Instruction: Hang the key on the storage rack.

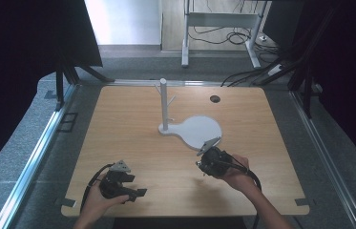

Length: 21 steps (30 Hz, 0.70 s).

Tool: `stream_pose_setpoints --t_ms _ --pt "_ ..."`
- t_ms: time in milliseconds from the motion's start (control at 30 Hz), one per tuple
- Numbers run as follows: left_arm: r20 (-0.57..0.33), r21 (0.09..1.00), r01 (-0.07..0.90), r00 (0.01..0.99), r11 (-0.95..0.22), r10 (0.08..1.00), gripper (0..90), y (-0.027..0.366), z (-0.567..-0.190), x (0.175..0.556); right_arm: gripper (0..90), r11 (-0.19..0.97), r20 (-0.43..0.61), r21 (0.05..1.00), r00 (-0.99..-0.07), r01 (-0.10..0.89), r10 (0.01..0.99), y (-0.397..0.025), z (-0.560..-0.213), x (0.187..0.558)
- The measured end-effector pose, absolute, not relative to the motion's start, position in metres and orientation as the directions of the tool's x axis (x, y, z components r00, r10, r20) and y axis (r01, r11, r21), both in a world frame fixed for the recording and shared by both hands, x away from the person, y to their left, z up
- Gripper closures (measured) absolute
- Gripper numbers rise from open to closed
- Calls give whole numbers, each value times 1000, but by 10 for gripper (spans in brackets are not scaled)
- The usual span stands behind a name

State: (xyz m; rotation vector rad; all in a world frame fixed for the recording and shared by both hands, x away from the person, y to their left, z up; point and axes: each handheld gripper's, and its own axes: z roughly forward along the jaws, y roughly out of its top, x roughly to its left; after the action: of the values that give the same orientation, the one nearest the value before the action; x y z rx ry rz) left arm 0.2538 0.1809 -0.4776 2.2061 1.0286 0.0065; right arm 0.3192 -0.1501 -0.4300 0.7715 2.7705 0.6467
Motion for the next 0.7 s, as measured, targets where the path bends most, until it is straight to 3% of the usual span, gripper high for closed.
stream_pose_setpoints --t_ms 700 --pt "-276 585 676 685 -447 674 240 178 -479 254 845 749 -78 488 -832 449 550 -144 -411 341"
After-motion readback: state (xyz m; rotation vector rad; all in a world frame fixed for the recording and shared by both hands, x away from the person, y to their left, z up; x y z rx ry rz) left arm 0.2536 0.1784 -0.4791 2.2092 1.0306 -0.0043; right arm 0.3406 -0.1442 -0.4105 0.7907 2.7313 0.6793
